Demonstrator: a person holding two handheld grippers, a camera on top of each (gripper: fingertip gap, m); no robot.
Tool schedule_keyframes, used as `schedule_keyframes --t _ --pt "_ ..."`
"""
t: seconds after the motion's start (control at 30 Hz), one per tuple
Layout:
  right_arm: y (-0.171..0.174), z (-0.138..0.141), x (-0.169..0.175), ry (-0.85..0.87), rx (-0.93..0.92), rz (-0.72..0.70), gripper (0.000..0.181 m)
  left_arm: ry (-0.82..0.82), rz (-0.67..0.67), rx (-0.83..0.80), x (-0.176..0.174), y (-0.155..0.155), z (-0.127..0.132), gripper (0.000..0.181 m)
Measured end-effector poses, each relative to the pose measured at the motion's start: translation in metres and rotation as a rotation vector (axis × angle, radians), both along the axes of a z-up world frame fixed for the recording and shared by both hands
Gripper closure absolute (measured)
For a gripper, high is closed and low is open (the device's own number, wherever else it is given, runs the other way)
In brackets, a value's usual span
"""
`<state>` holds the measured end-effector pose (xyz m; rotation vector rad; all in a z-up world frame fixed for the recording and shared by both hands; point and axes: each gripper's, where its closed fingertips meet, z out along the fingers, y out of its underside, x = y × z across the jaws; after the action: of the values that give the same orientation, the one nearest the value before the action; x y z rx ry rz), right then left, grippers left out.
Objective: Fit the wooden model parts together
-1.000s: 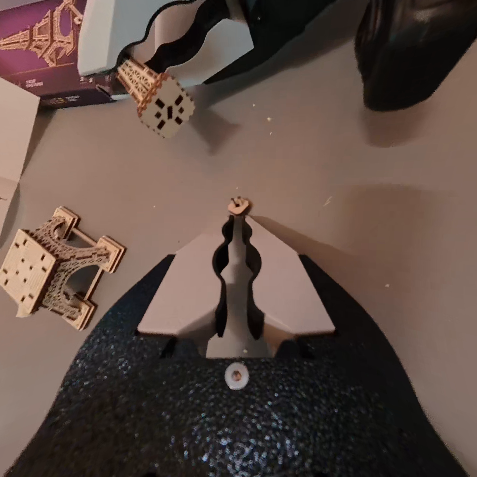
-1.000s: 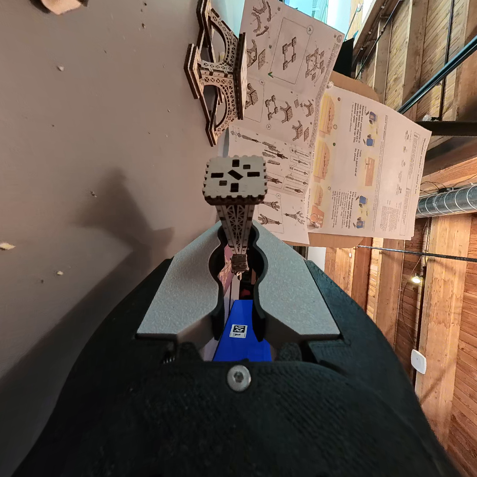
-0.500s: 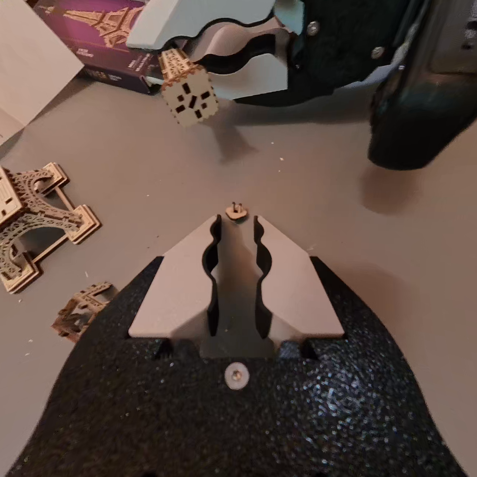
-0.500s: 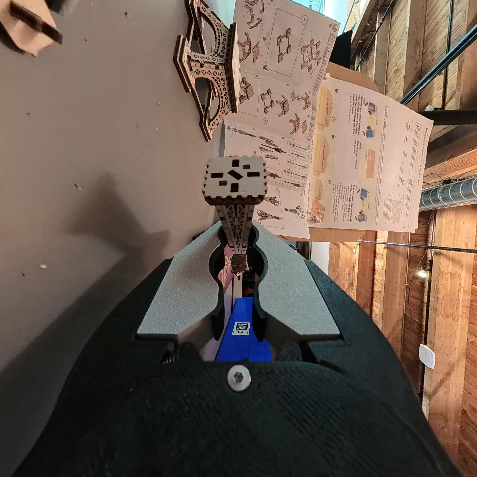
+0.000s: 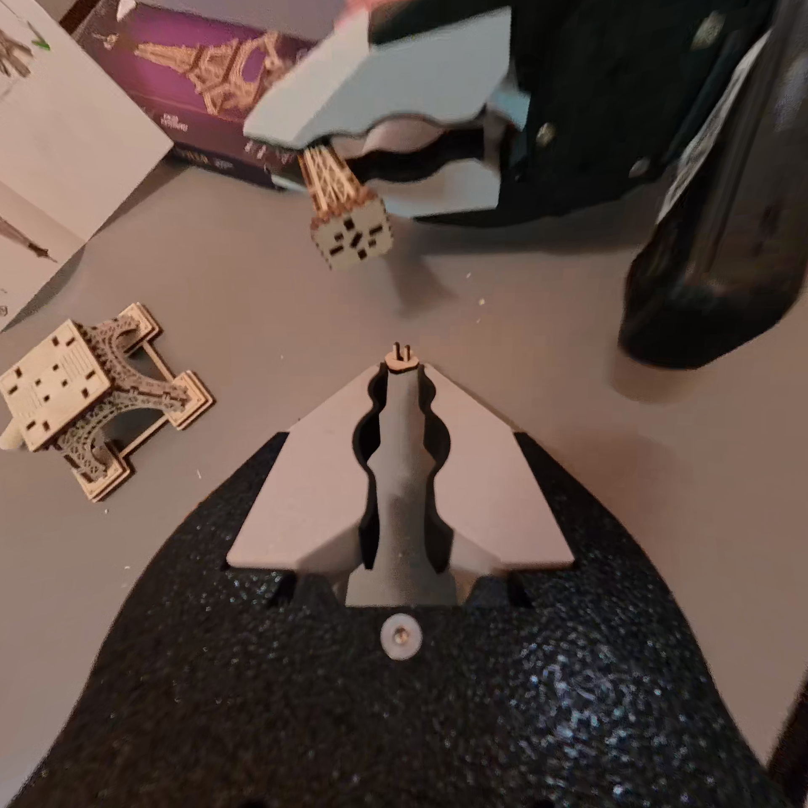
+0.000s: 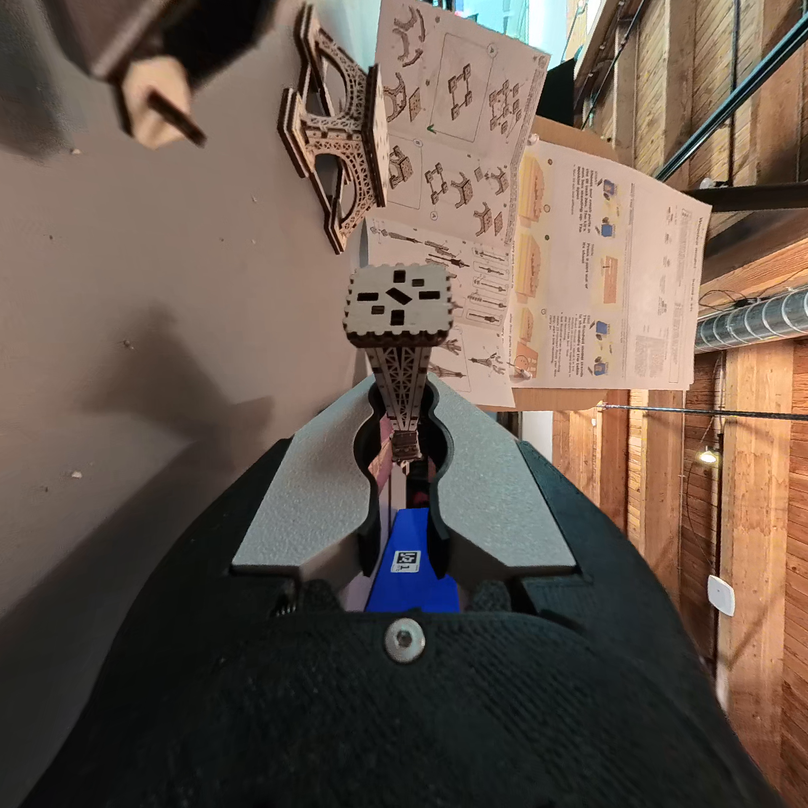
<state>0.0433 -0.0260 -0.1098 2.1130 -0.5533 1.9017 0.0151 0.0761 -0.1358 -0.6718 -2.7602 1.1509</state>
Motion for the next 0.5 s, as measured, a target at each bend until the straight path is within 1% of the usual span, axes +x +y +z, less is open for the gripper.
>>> schedule_keyframes --t 0.07,0.17,0.33,0.43,0.5 --pt "0.002 0.007 0.0 -0.03 -0.029 0.004 0.169 0.082 -0.011 0.0 -0.005 -0.002 0.016 0.17" --pt "0.006 0.021 -0.002 -0.088 -0.082 0.007 0.169 0.137 0.035 0.035 -0.002 -0.004 0.028 0.171" --pt "0.002 0.043 -0.008 -0.174 -0.162 -0.048 0.169 0.147 0.106 0.066 -0.005 -0.006 0.039 0.17" --pt "-0.001 0.049 -0.01 -0.189 -0.197 -0.076 0.169 0.111 0.153 0.072 -0.001 -0.01 0.042 0.17" --pt "0.0 0.05 -0.01 -0.188 -0.207 -0.079 0.169 0.119 0.154 0.086 -0.003 -0.013 0.043 0.17"
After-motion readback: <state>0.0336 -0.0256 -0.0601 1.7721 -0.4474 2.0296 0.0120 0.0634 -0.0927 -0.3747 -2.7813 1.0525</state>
